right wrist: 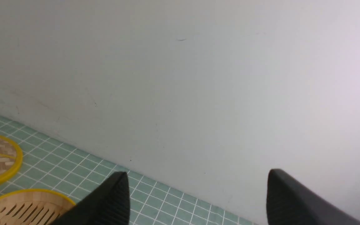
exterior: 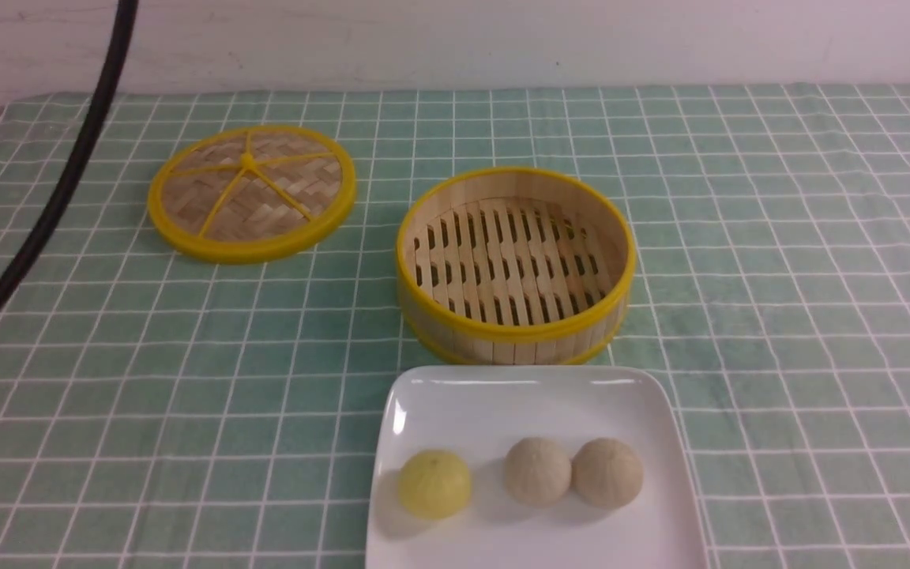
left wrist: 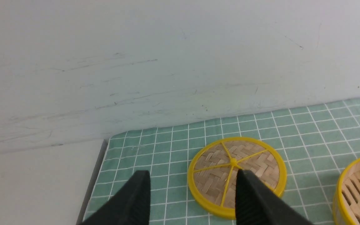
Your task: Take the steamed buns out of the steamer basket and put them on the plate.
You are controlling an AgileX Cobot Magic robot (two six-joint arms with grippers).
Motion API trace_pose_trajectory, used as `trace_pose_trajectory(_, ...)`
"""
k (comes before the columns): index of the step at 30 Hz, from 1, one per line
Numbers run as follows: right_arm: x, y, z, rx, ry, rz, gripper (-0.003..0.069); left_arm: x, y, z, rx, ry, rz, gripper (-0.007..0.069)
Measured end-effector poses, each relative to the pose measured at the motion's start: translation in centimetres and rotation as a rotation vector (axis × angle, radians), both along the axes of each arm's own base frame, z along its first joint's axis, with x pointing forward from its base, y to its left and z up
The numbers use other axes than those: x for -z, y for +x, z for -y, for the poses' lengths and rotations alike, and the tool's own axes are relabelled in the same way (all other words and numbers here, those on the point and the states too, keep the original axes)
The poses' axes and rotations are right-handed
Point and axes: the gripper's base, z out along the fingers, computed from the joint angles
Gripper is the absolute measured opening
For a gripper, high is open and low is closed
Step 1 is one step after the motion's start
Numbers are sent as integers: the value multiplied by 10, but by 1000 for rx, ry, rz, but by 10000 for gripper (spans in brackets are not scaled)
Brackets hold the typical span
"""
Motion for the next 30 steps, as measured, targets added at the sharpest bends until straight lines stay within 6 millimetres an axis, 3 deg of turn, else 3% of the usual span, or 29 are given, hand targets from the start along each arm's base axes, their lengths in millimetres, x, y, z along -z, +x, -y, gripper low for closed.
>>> trace_pose_trajectory(6,14,-40,25,-1,20,-51,568,4,13,6,5,9,-20,389)
trace_pose_trajectory(15,67,-61,32,-56,-3,-103,568,8,30,17,33,3,-11,389)
trace_pose_trajectory(21,122,-72,32,-122,106,-116,568,12,39,21,36,8,-32,377)
trace_pose_trajectory(22,126,-71,31,-122,106,-126,568,12,39,21,37,8,-31,376)
trace_pose_trajectory(24,152,-71,30,-121,149,-151,568,13,39,22,38,6,-34,369)
trace_pose_trajectory(25,152,-72,31,-123,157,-146,568,13,39,22,38,7,-34,368)
trace_pose_trajectory(30,204,-69,28,-124,219,-183,568,13,39,22,39,6,-36,354)
